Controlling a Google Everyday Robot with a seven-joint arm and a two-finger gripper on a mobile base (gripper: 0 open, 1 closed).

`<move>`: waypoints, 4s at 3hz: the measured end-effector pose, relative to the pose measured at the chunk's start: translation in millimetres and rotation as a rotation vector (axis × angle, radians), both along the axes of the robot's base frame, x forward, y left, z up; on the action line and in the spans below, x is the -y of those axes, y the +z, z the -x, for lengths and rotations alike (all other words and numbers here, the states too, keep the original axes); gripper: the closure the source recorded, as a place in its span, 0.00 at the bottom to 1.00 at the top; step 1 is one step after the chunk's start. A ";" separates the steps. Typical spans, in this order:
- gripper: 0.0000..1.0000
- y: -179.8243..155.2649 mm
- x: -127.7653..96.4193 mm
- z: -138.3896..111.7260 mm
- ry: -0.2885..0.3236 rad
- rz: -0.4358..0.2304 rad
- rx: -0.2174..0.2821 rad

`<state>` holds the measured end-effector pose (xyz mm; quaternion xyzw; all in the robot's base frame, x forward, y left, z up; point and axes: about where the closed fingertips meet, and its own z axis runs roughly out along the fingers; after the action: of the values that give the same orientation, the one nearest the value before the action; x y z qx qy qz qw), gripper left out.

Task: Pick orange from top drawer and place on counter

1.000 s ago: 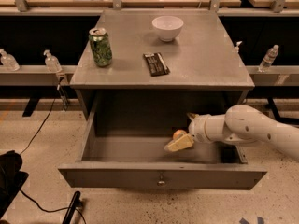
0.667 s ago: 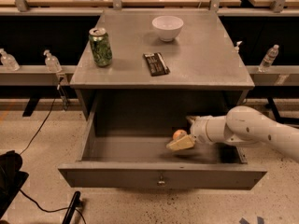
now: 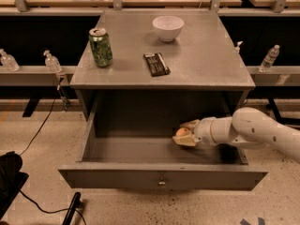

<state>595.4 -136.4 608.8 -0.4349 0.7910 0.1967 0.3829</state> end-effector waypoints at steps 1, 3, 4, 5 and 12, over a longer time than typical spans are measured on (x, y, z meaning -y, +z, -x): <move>0.94 7.6 4.3 -1.3 0.020 -0.054 0.006; 1.00 124.4 27.7 -2.4 0.116 -0.226 0.180; 1.00 186.8 39.9 9.9 0.197 -0.259 0.284; 1.00 230.9 44.7 25.0 0.272 -0.266 0.358; 1.00 260.5 34.8 -85.2 0.283 -0.167 0.416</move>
Offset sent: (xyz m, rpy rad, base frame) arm 0.0078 -0.0282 0.1211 0.2723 -0.1742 0.1101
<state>680.7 -171.3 869.3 -0.5392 0.6075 0.2192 0.5405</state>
